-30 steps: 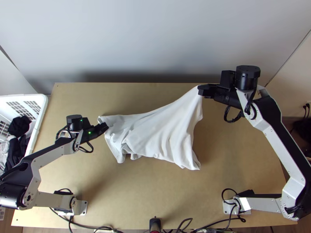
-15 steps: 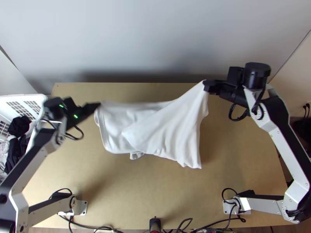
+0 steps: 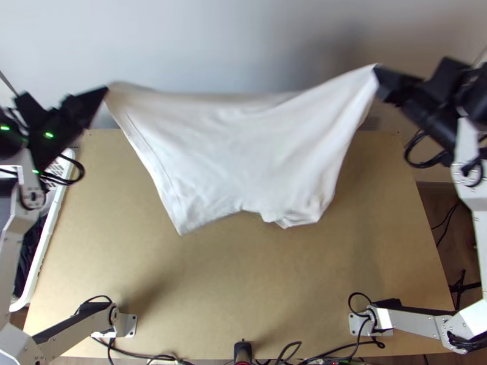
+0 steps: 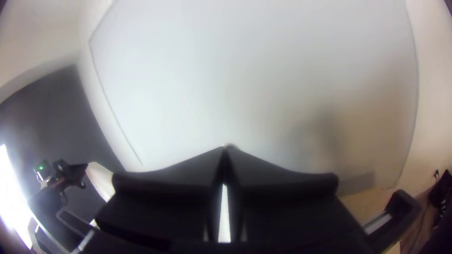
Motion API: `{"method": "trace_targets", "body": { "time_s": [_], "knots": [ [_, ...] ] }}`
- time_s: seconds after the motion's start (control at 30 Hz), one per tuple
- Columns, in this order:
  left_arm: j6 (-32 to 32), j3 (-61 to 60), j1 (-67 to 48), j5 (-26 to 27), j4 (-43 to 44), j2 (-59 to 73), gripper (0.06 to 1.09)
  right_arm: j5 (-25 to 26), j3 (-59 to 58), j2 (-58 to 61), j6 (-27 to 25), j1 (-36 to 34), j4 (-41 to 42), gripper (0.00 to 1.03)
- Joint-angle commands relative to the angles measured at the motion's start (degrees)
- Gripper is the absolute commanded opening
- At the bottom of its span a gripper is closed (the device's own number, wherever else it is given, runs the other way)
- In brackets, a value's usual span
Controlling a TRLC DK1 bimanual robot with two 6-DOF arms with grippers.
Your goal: Fold the t-shirt
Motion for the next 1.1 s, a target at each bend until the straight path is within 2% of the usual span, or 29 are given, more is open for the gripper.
{"method": "trace_targets", "body": {
  "time_s": [0.0,0.27,0.53,0.6,0.73,0.87,1.07],
  "knots": [
    [-1.56,12.02,-0.04,0.51,-0.77,-1.19,0.09,0.68,10.87,-0.36,-0.01,-1.65,-0.04,0.03],
    [-1.56,18.34,-0.04,4.73,-0.15,-5.76,0.09,0.59,17.64,-6.07,0.34,-0.24,-0.04,0.03],
    [-4.29,21.33,-0.04,8.69,-0.15,-14.55,0.09,-0.02,21.24,-15.13,2.1,11.1,-5.23,0.03],
    [-4.29,21.33,-0.04,9.92,-0.15,-16.13,0.09,-1.69,20.8,-16.45,3.06,11.01,-6.72,0.03],
    [-4.46,15.18,0.75,10.71,-0.06,-16.39,0.09,-1.16,12.8,-16.62,4.12,10.57,-7.43,0.03],
    [-4.29,7.45,1.1,10.62,-0.06,-12.26,0.09,0.51,3.49,-13.81,4.73,7.05,-3.21,0.03],
    [0.72,2.61,1.54,10.44,0.99,-3.65,0.09,0.51,-5.13,-7.74,5.0,0.02,6.29,0.03]
  ]
}}
